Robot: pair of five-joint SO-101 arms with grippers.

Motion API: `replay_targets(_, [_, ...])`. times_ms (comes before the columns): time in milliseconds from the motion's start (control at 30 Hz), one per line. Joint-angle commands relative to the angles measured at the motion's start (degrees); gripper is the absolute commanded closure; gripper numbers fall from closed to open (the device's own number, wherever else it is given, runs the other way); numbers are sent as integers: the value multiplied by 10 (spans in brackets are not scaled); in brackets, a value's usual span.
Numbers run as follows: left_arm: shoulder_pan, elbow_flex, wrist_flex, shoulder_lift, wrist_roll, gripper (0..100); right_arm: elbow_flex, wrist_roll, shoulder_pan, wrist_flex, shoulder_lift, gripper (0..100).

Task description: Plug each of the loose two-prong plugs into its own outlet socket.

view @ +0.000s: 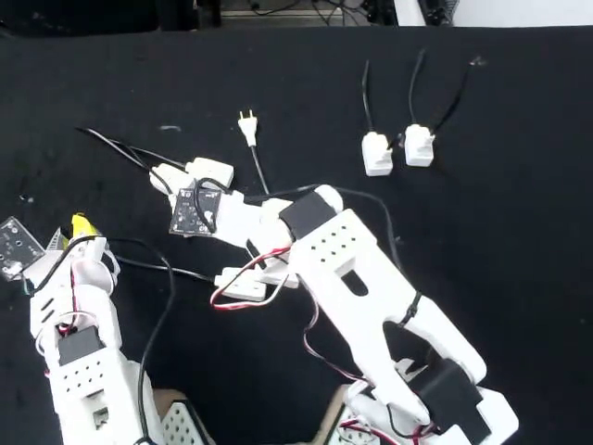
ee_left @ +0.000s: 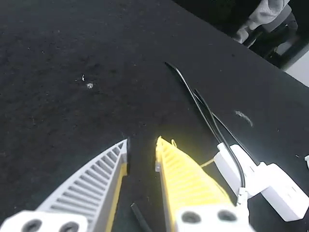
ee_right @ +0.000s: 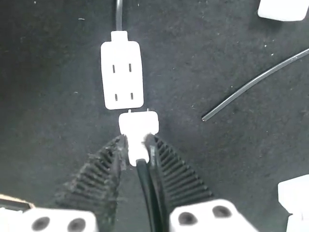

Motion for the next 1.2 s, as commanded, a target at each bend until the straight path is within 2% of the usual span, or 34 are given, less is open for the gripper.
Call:
replay_targets(0, [-7, -37, -10, 2, 9, 887, -25, 9, 7, -14, -2, 988])
replay_targets(267, [-6, -37, -10, 2, 9, 887, 43, 7, -31, -57, -2, 988])
replay_targets(400, [-6, -37, -10, 2, 9, 887, 54, -32, -30, -80, -2, 988])
replay_targets(600, [-6, -37, -10, 2, 9, 887, 51, -39, -31, -74, -2, 988])
replay_targets(767, [-6, -37, -10, 2, 9, 887, -10, -103, -30, 25, -2, 988])
replay_targets(900, [-6, -37, -10, 2, 9, 887, -80, -114, -30, 105, 11, 988])
replay_targets(1167, [-6, -37, -10, 2, 9, 887, -109, -115, -31, 82, 82, 988])
